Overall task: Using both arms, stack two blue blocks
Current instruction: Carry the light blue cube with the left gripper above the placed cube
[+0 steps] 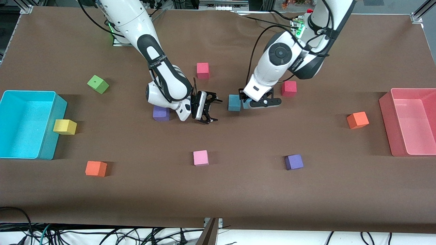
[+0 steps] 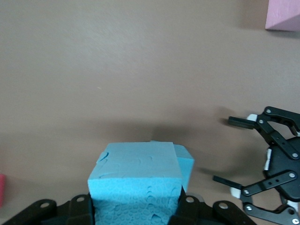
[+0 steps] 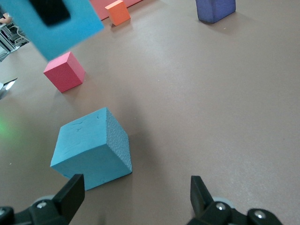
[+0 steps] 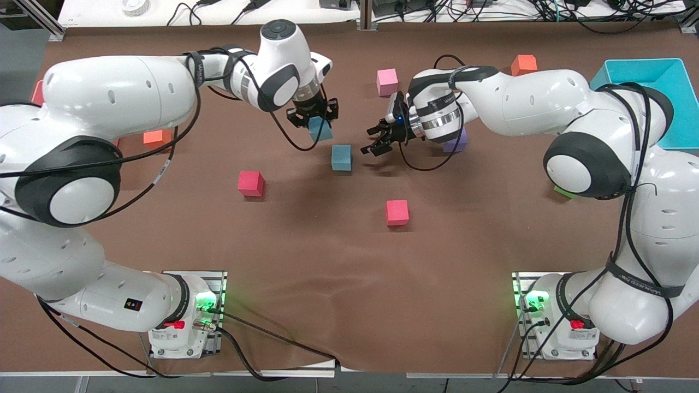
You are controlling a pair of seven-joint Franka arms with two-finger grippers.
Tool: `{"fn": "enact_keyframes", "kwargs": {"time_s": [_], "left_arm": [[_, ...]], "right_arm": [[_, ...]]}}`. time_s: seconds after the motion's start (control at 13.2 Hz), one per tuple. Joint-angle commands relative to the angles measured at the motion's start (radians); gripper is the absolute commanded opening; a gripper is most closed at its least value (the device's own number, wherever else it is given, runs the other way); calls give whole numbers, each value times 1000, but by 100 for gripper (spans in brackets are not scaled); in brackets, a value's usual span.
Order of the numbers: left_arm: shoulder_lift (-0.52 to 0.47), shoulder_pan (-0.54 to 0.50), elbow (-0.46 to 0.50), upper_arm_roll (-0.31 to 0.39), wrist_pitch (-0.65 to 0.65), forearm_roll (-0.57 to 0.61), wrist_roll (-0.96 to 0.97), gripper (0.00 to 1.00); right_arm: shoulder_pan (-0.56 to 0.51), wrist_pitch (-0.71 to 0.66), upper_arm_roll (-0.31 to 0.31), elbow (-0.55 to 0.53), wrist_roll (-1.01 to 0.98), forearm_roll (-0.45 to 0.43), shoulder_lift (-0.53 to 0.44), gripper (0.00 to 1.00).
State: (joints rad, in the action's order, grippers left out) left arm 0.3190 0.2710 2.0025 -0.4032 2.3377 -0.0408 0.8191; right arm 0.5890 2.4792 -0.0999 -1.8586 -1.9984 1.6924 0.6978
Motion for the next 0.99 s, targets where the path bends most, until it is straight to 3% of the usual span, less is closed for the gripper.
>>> {"fn": "enact_keyframes", "kwargs": {"time_s": [0.0,0.91], "left_arm": [[61,36,-59,9,-17,-14,29,0],[132,131,-59,52,57,-2,28,0]], "right_arm": [[-1,10,-4,10,-17,3,6,100],[-3,10,-4,7,-22,3,6,100]]}}
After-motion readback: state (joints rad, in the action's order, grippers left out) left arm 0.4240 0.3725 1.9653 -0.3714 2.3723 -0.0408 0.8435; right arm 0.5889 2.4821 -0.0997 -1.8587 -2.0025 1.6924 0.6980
